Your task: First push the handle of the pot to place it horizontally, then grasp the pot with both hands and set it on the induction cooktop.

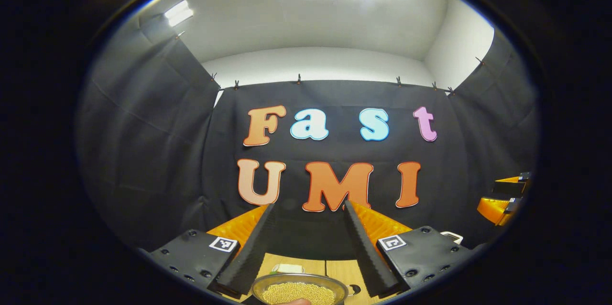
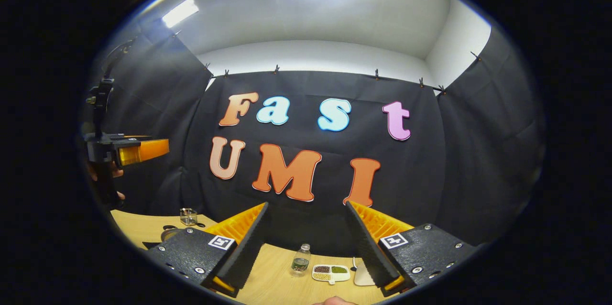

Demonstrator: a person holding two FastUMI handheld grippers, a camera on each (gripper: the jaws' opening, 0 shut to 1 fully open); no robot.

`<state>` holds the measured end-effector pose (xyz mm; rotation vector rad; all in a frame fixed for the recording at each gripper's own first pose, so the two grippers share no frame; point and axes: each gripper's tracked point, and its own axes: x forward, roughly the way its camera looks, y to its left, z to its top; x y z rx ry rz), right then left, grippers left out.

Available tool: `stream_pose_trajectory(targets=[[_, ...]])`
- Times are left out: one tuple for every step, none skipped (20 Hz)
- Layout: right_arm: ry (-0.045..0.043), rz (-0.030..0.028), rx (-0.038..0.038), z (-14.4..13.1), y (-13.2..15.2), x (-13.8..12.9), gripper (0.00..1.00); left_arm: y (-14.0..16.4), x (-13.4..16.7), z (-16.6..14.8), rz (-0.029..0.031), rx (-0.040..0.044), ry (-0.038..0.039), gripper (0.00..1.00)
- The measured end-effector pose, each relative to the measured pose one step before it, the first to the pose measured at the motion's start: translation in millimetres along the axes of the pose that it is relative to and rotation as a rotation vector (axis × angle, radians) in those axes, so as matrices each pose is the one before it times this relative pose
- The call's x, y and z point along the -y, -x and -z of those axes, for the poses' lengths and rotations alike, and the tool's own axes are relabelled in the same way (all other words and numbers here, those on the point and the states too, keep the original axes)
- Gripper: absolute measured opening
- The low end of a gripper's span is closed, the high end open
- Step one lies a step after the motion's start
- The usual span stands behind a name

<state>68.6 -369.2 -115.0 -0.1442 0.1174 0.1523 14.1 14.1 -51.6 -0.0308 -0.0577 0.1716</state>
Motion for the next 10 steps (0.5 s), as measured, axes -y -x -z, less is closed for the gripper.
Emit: stream_pose_trajectory(targets=[[0.00451, 0.00888, 0.00280, -2.08, 0.94, 1.78, 0.95, 0.53, 3.57, -0.37, 0.00557, 0.00090, 0.00403, 0.94], [0.00229, 0.00332, 0.00390, -1.42, -1.07, 0.83, 0.97, 0.42, 1.70, -1.40, 0.00320, 0.00313, 0.00101, 0.92], [0.00090, -0.00108, 0.00249, -0.47, 0.57, -0.96, 0.95, 0.71, 0.09, -1.51, 0.00065, 0.00546, -0.00204, 0.95], [-0.00105, -0.00172, 0.00052, -0.73, 0.36, -1.20, 0.95, 1.44, 1.26, -0.66, 0.00276, 0.00401, -0.00131, 0.96], [-0.00182, -0.00081, 0.00147, 0.39, -0.11, -0.01, 0.95, 0.27, 0.69, -1.67, 0.00168, 0.00548, 0.00192, 0.97], [-0.00019, 0.00055, 0.00234, 0.42, -0.63, 0.73, 0.95, 0.01, -1.23, -1.27, 0.00034, 0.00488, 0.00291, 0.96], [0.00066, 0.00214, 0.00229, -1.62, 0.50, 0.54, 0.95, 1.15, -0.06, -2.15, -0.00043, 0.00676, 0.00152, 0.97], [0.00160, 0.00147, 0.00142, 0.57, -0.84, 0.26, 0.95, 0.65, -0.74, -2.37, -0.00302, 0.00667, -0.00059, 0.97], [0.00229, 0.00539, 0.00325, -2.38, 0.82, -0.62, 0.95, -0.25, -1.92, -1.00, -0.00669, 0.00761, -0.00283, 0.94], [0.00360, 0.00685, 0.00533, -0.27, -0.10, 1.81, 0.97, -0.36, -0.53, -1.50, -0.00334, 0.00650, -0.00411, 0.94]])
